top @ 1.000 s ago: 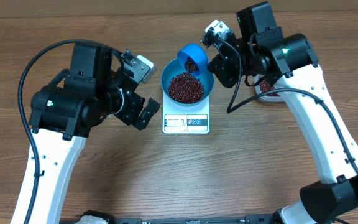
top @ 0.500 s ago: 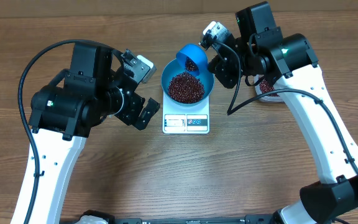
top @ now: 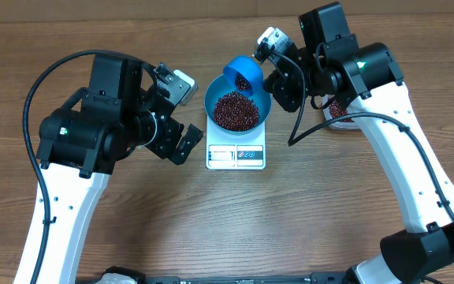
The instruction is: Scoop item into bowl and weigh 150g on scale
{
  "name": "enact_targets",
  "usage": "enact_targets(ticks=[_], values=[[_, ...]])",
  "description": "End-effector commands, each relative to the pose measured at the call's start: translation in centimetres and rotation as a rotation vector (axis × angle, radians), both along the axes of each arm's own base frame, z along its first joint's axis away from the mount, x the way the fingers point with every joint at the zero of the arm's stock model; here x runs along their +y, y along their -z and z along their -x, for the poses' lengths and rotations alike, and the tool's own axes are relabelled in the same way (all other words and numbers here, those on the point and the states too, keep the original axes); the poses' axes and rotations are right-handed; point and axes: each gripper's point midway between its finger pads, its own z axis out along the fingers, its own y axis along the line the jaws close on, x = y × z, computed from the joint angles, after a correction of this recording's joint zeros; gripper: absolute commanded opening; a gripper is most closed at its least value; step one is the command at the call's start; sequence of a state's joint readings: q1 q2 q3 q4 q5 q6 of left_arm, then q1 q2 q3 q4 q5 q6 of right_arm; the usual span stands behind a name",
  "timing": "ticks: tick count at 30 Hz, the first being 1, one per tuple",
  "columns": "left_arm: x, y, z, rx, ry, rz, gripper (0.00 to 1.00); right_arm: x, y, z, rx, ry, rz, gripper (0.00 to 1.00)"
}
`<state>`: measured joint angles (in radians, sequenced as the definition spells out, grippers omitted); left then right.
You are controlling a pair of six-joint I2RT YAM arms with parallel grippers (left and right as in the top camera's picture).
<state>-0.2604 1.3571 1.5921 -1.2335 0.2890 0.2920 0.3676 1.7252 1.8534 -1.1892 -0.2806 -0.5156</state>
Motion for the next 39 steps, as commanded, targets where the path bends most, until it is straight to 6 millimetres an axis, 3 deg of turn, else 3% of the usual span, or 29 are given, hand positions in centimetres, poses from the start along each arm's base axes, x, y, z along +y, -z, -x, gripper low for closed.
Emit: enact_targets(ticks=[1,4,8,11,14,18,20,21,22,26,31,39], values=[[-0.3,-0.7,0.0,-0.024,0.022,0.011,1.00,0.2,-1.7,-0.1,-0.024,0.038,-0.040,0.04],[-0.3,-0.7,0.0,-0.024,0.022,0.011,0.99,-0.3,-2.0,-0.9,0.025,0.165,-0.113,0.04],[-0.3,-0.7,0.0,-0.024,0.022,0.011,0.99,-1.1,-3.3,-0.9,0.121,0.178,-0.297,0.04],[-0.3,-0.7,0.0,-0.024,0.022,0.011,1.00,-3.3,-4.6,-1.3,0.184,0.185,-0.449,0.04],[-0.3,-0.7,0.0,-0.024,0.022,0.011,1.00,-6.7,-6.6,-1.8,0.235,0.220,-0.634,0.04],[-0.3,-0.7,0.0,-0.024,0.022,0.011,0.99,-12.9,-8.7,-2.4,0.236,0.286,-0.826,0.04],[-0.3,-0.7,0.0,-0.024,0.022,0.011,1.00,-16.7,-9.3,-2.4,0.234,0.362,-0.907,0.04],[-0.3,-0.7,0.0,-0.024,0.022,0.011,1.00,-20.8,-9.9,-1.9,0.237,0.444,-1.002,0.04],[-0.3,-0.7,0.0,-0.024,0.022,0.011,1.00,-22.1,-9.9,-1.5,0.242,0.470,-1.036,0.04],[-0.3,-0.7,0.0,-0.024,0.022,0.011,1.00,-25.6,-8.7,-0.2,0.298,0.601,-1.110,0.04],[-0.3,-0.7,0.0,-0.024,0.022,0.011,1.00,-27.2,-6.4,0.7,0.359,0.726,-1.086,0.04],[-0.3,-0.7,0.0,-0.024,0.022,0.011,1.00,-29.6,-0.2,2.1,0.456,1.001,-0.756,0.04]])
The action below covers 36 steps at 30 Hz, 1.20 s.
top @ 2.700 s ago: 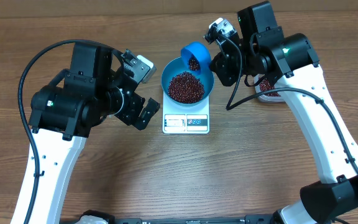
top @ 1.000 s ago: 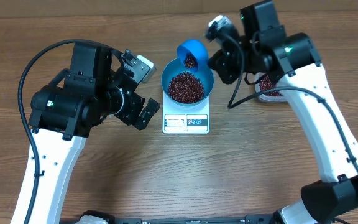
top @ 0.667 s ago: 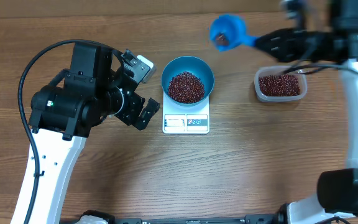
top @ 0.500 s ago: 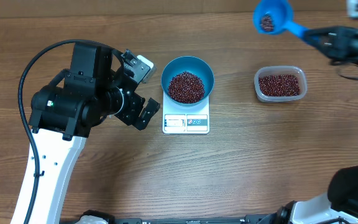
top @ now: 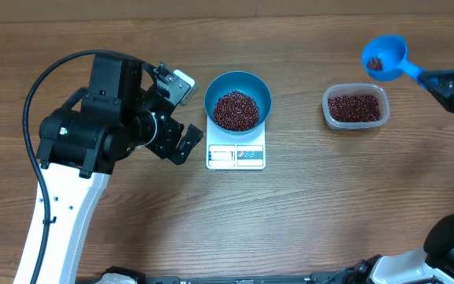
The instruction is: Scoop item into bowl and weigh 150g on scale
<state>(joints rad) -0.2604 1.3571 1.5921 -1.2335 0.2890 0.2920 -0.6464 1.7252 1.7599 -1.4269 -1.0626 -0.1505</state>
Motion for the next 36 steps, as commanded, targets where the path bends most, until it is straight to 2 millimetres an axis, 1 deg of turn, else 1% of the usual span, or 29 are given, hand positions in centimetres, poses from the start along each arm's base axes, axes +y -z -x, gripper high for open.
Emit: enact_targets(ticks=[1,4,7,9,10,12,14,16,18,22,24,29,36], values=[[-0.3,-0.7,0.0,-0.024,0.022,0.011,0.99,-1.4,3.3,0.7,0.152,0.041,0.188,0.04],[-0.3,-0.7,0.0,-0.024,0.022,0.011,1.00,-0.7,4.5,0.6,0.203,0.015,0.271,0.04],[-0.3,-0.7,0.0,-0.024,0.022,0.011,1.00,0.8,5.8,0.2,0.259,-0.030,0.387,0.04],[-0.3,-0.7,0.0,-0.024,0.022,0.011,1.00,1.2,6.8,0.0,0.311,-0.027,0.486,0.04],[-0.3,-0.7,0.0,-0.024,0.022,0.011,0.99,1.6,7.5,-0.2,0.355,-0.024,0.596,0.04],[-0.3,-0.7,0.0,-0.024,0.022,0.011,1.00,2.0,8.0,-0.3,0.380,-0.031,0.677,0.04],[-0.3,-0.7,0.0,-0.024,0.022,0.011,0.99,2.0,8.3,-0.4,0.416,-0.005,0.765,0.04],[-0.3,-0.7,0.0,-0.024,0.022,0.011,1.00,1.6,8.4,-0.4,0.452,0.040,0.876,0.04],[-0.3,-0.7,0.0,-0.024,0.022,0.011,1.00,1.6,8.3,-0.6,0.459,0.063,0.950,0.04],[-0.3,-0.7,0.0,-0.024,0.022,0.011,1.00,1.7,7.6,-1.3,0.448,0.118,1.104,0.04],[-0.3,-0.7,0.0,-0.024,0.022,0.011,0.99,2.1,7.2,-1.7,0.427,0.122,1.164,0.04],[-0.3,-0.7,0.0,-0.024,0.022,0.011,0.99,4.5,6.7,-2.3,0.372,0.081,1.231,0.04],[-0.3,-0.7,0.0,-0.024,0.022,0.011,1.00,5.6,7.0,-1.8,0.379,0.035,1.247,0.04]])
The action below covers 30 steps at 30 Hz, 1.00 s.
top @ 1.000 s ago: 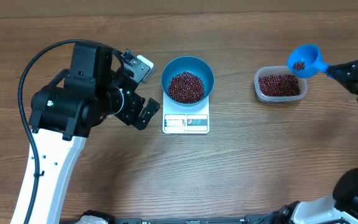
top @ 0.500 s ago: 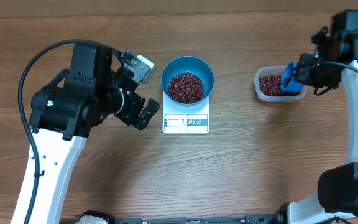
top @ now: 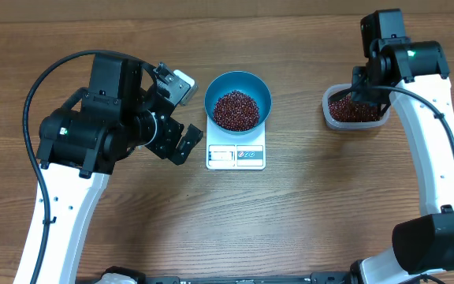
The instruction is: Scoop item into bowl and weigh 150g on scale
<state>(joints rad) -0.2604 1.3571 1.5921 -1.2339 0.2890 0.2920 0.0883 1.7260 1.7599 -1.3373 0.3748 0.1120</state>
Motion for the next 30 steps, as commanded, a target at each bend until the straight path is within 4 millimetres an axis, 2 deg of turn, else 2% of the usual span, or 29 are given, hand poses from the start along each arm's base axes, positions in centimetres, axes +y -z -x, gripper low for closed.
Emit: enact_targets(ticks=[1,12,15,16,18,21,23,24,28,30], values=[[-0.3,-0.7,0.0,-0.024,0.022,0.011,1.00,-0.1,-0.3,0.2,-0.005,0.006,0.035,0.04],[-0.3,-0.7,0.0,-0.024,0.022,0.011,1.00,0.3,-0.3,0.2,0.000,-0.019,0.040,0.04],[-0.3,-0.7,0.0,-0.024,0.022,0.011,1.00,3.3,0.2,-0.3,0.000,-0.117,-0.117,0.04],[-0.3,-0.7,0.0,-0.024,0.022,0.011,1.00,5.8,-0.1,-1.0,-0.023,-0.201,-0.233,0.04],[-0.3,-0.7,0.0,-0.024,0.022,0.011,1.00,7.5,-1.2,-1.5,-0.058,-0.283,-0.282,0.04],[-0.3,-0.7,0.0,-0.024,0.022,0.011,1.00,9.2,-3.1,-2.1,-0.118,-0.381,-0.272,0.04],[-0.3,-0.7,0.0,-0.024,0.022,0.011,1.00,11.0,-4.5,-2.3,-0.156,-0.475,-0.265,0.04],[-0.3,-0.7,0.0,-0.024,0.022,0.011,1.00,13.2,-5.3,-2.0,-0.176,-0.577,-0.277,0.04],[-0.3,-0.7,0.0,-0.024,0.022,0.011,1.00,17.9,-5.5,-0.7,-0.169,-0.771,-0.312,0.04],[-0.3,-0.7,0.0,-0.024,0.022,0.011,1.00,19.4,-5.6,-0.1,-0.163,-0.832,-0.301,0.04]])
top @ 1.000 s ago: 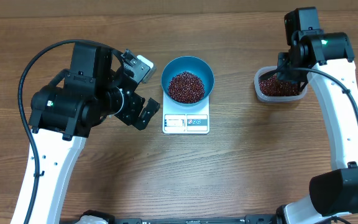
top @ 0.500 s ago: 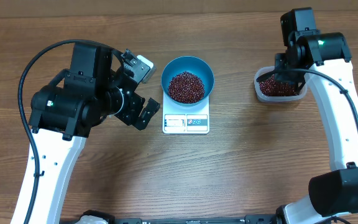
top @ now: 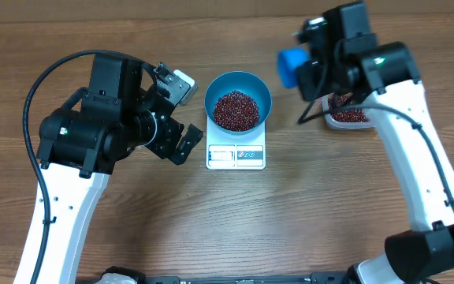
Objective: Scoop item into bowl and weigh 150g on scale
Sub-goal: 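Carry the scoop left over the teal bowl on the scale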
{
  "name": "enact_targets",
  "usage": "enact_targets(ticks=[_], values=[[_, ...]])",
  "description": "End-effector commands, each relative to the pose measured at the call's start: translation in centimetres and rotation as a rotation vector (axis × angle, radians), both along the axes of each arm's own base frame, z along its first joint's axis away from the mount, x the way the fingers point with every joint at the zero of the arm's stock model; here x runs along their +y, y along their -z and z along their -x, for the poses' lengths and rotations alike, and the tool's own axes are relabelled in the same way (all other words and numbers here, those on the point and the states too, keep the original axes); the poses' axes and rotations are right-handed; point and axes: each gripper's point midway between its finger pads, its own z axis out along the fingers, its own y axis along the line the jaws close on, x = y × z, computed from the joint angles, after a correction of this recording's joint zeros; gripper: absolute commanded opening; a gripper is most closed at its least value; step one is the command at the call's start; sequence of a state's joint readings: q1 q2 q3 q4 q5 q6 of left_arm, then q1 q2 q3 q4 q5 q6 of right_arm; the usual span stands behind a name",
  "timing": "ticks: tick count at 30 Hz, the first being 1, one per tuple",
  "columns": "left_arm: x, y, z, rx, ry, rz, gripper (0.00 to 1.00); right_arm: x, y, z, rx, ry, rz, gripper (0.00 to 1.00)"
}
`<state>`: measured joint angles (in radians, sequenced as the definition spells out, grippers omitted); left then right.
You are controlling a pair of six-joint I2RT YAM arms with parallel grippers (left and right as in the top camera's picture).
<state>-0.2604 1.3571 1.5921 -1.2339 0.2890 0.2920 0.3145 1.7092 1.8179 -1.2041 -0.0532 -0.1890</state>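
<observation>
A blue bowl (top: 237, 84) holding red beans stands on the white scale (top: 236, 155) at the table's middle. My right gripper (top: 315, 69) is shut on the handle of a blue scoop (top: 292, 67), which hangs just right of the bowl and left of the bean container. The scoop's inside does not show. A clear container of red beans (top: 347, 115) sits at the right, partly hidden under the right arm. My left gripper (top: 183, 144) stands open and empty just left of the scale.
The scale's display (top: 222, 155) faces the front edge. The left arm's bulky black body (top: 101, 126) fills the area left of the scale. Bare wooden tabletop (top: 235, 229) lies in front.
My right gripper was at the bean container with the scoop down in it. Now it holds the scoop further left, beside the bowl's right rim. The left arm has not moved.
The scoop was tipped over the bowl with beans in it. Then it was out at the far right past the container, nearly empty. Then it was down in the container. Now it hangs beside the bowl again. The left arm stayed still throughout.
</observation>
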Motion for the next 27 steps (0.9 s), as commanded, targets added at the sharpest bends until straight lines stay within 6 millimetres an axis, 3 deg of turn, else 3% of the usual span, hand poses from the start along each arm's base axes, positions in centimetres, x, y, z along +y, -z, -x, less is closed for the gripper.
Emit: enact_targets(ticks=[1,4,7,13,18,27], values=[[-0.3,-0.7,0.0,-0.024,0.022,0.011,0.99,3.2,-2.6,1.3,-0.075,-0.173,-0.020,0.04],[-0.3,-0.7,0.0,-0.024,0.022,0.011,1.00,4.7,-1.9,2.0,-0.061,-0.221,-0.014,0.04],[-0.3,-0.7,0.0,-0.024,0.022,0.011,1.00,5.5,0.8,2.4,0.011,-0.243,0.008,0.04],[-0.3,-0.7,0.0,-0.024,0.022,0.011,1.00,6.6,1.8,2.2,0.016,-0.293,0.001,0.04],[-0.3,-0.7,0.0,-0.024,0.022,0.011,1.00,7.7,4.4,2.4,0.073,-0.352,0.043,0.04],[-0.3,-0.7,0.0,-0.024,0.022,0.011,1.00,8.0,5.3,1.4,0.042,-0.342,0.108,0.04]])
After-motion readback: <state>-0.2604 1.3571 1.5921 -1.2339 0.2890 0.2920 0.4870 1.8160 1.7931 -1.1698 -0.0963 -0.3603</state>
